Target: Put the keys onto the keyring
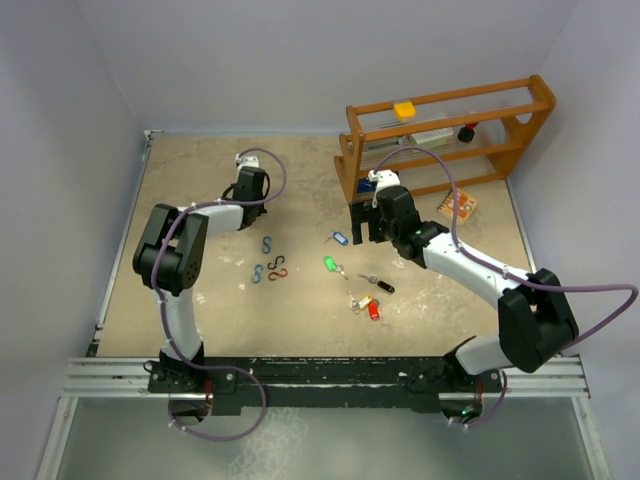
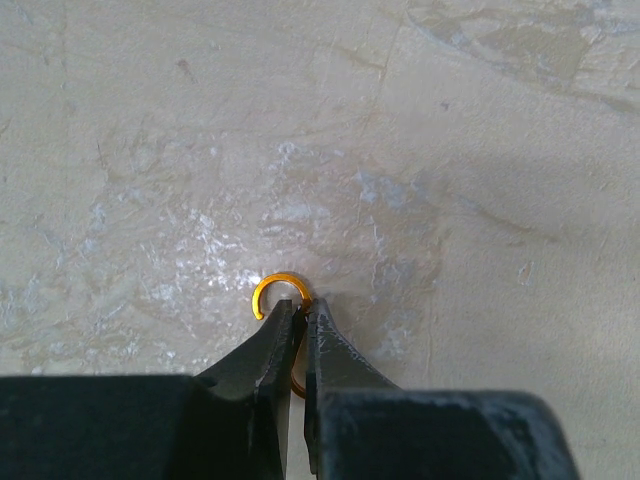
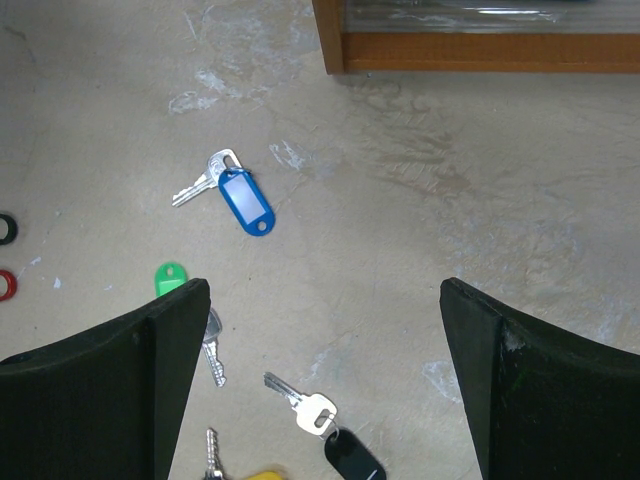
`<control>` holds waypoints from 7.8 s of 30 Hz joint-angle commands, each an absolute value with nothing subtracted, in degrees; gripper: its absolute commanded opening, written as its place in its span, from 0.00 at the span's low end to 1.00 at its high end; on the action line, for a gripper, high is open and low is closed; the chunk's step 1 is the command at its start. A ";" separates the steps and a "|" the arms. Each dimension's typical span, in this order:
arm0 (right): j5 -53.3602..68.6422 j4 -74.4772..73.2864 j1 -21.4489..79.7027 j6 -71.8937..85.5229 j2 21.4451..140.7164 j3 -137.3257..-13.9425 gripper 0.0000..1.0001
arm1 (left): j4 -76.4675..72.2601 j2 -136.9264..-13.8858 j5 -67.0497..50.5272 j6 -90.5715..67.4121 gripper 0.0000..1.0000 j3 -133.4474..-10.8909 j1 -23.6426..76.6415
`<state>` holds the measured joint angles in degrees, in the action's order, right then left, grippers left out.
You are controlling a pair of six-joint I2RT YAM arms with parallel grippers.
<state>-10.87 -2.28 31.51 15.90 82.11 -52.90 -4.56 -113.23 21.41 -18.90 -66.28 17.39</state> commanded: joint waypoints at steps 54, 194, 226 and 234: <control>-21.24 -0.97 30.61 18.64 70.72 -46.58 1.00 | -1.73 -116.44 34.10 -37.79 0.00 -77.10 47.27; -18.47 1.85 27.25 18.76 72.00 -44.01 1.00 | -19.91 -97.10 48.26 -20.53 0.00 -65.17 44.04; -18.52 0.79 27.02 19.34 71.19 -44.17 1.00 | -5.24 -113.40 36.77 -40.70 0.00 -74.12 44.08; -18.37 0.88 26.89 19.36 71.19 -43.96 1.00 | -3.16 -114.99 36.12 -41.21 0.00 -75.09 44.99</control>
